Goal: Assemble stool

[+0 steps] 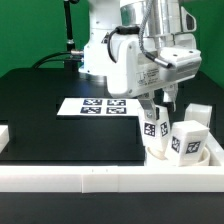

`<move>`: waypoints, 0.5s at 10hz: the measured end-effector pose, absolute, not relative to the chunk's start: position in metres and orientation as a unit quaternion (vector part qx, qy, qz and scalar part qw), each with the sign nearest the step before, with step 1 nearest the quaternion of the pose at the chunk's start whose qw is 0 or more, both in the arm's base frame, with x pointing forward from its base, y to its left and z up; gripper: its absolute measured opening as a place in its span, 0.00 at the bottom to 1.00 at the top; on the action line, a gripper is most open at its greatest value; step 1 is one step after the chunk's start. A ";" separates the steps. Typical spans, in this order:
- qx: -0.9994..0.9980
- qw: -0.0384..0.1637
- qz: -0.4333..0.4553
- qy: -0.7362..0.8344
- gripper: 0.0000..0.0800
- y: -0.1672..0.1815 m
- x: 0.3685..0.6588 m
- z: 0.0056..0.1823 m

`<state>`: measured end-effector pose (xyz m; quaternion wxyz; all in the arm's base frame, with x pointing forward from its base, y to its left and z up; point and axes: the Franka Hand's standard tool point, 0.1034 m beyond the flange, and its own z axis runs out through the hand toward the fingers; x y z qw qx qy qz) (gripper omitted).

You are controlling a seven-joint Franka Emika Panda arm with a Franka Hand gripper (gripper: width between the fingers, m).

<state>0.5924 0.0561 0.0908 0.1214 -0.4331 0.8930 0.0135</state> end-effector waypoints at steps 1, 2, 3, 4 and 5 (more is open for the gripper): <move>-0.442 0.127 0.013 0.888 0.72 0.056 0.590 0.099; -0.444 0.132 0.014 0.886 0.78 0.058 0.589 0.106; -0.445 0.136 0.015 0.885 0.78 0.059 0.590 0.110; -0.445 0.133 0.015 0.885 0.81 0.059 0.589 0.107; -0.445 0.133 0.015 0.885 0.81 0.059 0.589 0.107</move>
Offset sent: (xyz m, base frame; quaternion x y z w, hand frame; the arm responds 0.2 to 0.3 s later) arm 0.0000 0.0000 0.0000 0.0000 0.0000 0.0000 1.0000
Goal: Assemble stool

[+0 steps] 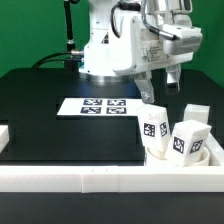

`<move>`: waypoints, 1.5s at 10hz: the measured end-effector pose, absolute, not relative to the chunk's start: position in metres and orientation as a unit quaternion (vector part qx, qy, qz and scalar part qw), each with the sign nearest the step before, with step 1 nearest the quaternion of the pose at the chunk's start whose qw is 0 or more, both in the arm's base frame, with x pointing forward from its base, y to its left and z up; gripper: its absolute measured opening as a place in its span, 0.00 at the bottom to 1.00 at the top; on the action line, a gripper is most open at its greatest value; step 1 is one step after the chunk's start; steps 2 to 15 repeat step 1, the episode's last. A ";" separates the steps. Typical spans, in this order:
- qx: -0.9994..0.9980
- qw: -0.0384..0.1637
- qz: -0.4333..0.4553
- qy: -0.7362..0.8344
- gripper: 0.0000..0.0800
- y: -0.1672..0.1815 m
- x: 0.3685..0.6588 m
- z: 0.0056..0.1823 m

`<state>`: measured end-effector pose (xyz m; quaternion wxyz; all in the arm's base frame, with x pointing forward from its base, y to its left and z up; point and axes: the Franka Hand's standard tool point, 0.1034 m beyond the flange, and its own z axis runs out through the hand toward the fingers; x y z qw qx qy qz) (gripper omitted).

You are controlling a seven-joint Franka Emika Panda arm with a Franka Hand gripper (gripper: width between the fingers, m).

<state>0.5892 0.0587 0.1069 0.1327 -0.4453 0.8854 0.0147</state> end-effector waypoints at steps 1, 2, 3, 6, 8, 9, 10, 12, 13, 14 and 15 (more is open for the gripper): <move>-0.445 0.133 0.015 0.885 0.81 0.059 0.589 0.107; -0.445 0.133 0.015 0.885 0.81 0.059 0.589 0.107; -0.445 0.133 0.015 0.885 0.81 0.059 0.589 0.107; -0.445 0.133 0.015 0.885 0.81 0.059 0.589 0.107; -0.445 0.133 0.015 0.885 0.81 0.059 0.589 0.107; -0.445 0.133 0.015 0.885 0.81 0.059 0.589 0.107; -0.445 0.133 0.015 0.885 0.81 0.059 0.589 0.107; -0.445 0.133 0.015 0.885 0.81 0.059 0.589 0.107; -0.445 0.133 0.015 0.885 0.81 0.059 0.589 0.107; -0.445 0.133 0.015 0.885 0.81 0.059 0.589 0.107; -0.445 0.133 0.015 0.885 0.81 0.059 0.589 0.107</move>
Offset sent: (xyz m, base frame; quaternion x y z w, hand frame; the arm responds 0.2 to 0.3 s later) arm 0.0000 0.0000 0.0000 0.0000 0.0000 0.0000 1.0000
